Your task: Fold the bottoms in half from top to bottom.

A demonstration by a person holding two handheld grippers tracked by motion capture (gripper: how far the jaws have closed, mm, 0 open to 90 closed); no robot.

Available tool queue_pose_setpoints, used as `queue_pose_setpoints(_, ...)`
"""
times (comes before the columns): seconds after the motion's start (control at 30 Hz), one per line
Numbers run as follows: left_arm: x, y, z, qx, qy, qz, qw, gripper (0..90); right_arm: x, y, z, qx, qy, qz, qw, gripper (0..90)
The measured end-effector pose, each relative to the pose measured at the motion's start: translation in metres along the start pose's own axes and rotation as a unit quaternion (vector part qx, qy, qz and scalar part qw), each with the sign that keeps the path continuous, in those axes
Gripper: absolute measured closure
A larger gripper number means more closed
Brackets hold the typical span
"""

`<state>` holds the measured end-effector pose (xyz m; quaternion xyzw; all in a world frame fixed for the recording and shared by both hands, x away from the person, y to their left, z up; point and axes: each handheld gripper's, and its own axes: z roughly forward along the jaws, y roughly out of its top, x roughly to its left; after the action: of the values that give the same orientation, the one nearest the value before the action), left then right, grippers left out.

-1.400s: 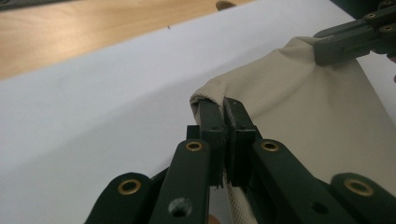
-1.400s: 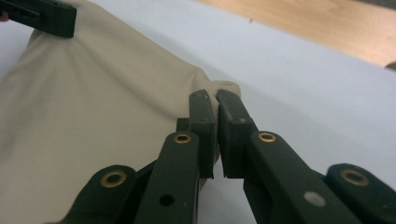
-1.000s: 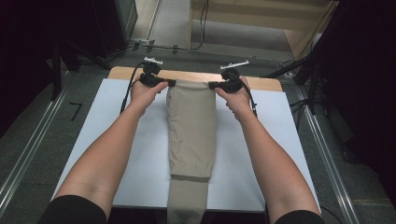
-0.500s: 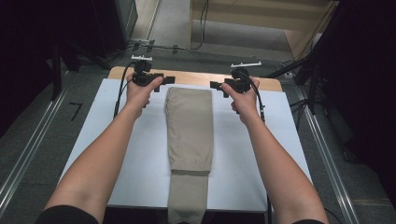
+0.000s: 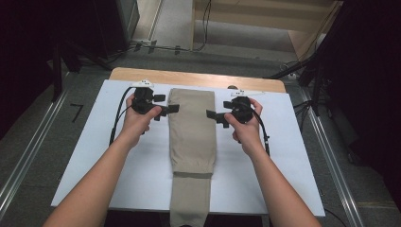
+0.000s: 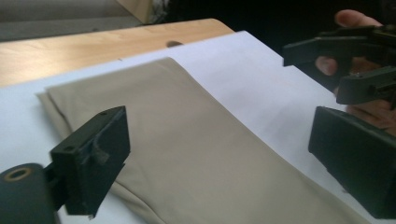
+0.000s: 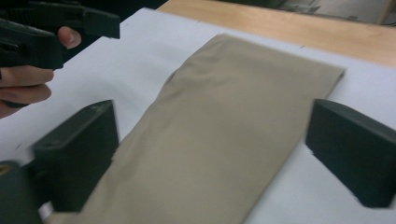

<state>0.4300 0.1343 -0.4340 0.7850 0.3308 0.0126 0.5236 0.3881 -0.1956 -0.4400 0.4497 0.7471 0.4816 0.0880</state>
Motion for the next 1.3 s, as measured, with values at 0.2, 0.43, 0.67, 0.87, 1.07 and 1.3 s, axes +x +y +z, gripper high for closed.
queue_pose_setpoints(0.2,-0.027,-0.025,-0.011,0.014,-0.002,0.023,0.9996,0.0,0.018,-0.029,-0.010,-0.002,0.007,-0.008,0.9999,0.0)
queue_pose_setpoints(0.43,-0.057,-0.069,-0.016,0.032,-0.012,0.026,0.9991,0.0,0.039,-0.064,-0.018,0.006,0.011,-0.007,0.9999,2.0)
queue_pose_setpoints(0.67,-0.079,-0.102,-0.019,0.047,-0.013,0.014,0.9987,14.7,0.059,-0.100,-0.027,0.023,-0.007,0.011,0.9996,16.9)
queue_pose_setpoints(0.87,-0.096,-0.116,-0.017,0.060,0.011,0.025,0.9978,26.7,0.070,-0.129,-0.038,0.031,-0.001,0.030,0.9991,28.7)
queue_pose_setpoints(1.07,-0.106,-0.129,-0.016,0.075,0.032,0.041,0.9958,43.9,0.077,-0.149,-0.032,0.047,0.000,0.032,0.9984,46.6)
queue_pose_setpoints(1.3,-0.109,-0.140,-0.015,0.087,0.034,0.039,0.9949,50.0,0.081,-0.152,-0.028,0.062,-0.003,0.029,0.9977,60.5)
